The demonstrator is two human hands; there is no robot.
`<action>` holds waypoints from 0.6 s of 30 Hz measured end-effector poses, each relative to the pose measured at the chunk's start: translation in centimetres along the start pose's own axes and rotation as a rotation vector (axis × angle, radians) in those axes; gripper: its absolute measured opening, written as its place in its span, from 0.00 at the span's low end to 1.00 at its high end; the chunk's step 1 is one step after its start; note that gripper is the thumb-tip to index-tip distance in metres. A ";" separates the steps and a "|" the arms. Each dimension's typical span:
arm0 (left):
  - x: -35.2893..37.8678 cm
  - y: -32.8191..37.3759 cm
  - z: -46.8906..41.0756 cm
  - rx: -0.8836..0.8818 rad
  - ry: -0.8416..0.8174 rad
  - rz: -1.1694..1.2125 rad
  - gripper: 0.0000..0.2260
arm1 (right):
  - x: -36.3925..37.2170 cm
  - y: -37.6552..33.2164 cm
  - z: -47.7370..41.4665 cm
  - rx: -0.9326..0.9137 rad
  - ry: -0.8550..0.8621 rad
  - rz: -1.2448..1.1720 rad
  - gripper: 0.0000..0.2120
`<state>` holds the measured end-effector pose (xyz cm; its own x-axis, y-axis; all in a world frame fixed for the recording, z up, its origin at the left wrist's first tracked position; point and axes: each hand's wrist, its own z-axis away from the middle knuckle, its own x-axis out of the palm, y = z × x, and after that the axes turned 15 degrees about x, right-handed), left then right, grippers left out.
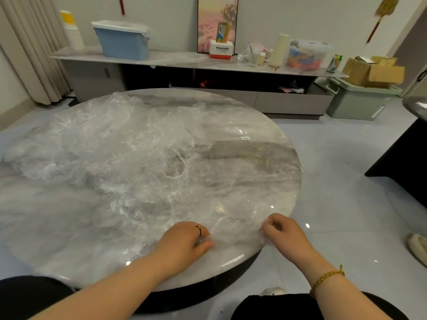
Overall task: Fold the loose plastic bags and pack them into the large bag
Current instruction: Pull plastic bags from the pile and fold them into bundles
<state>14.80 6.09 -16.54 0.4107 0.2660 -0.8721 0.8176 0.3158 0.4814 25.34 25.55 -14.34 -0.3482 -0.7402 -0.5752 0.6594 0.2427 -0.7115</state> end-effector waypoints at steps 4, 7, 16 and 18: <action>0.5 0.0 -1.0 -0.185 0.133 0.188 0.18 | 0.5 -0.1 -1.3 0.005 0.114 0.040 0.11; 0.4 0.3 -2.2 -0.282 0.228 0.162 0.19 | 0.9 -0.5 -2.1 -0.037 0.200 0.134 0.09; -0.7 0.6 -4.0 -0.322 0.285 -0.134 0.09 | 1.7 -1.6 -4.3 -0.122 0.406 0.591 0.14; -0.4 0.8 -4.3 -0.237 0.375 -0.285 0.14 | 1.9 -1.8 -4.4 -0.122 0.403 0.621 0.14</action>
<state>13.52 10.15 -15.41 -0.0230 0.4337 -0.9008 0.7440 0.6092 0.2744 20.55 26.47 -15.99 -0.1680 -0.1631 -0.9722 0.7440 0.6261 -0.2336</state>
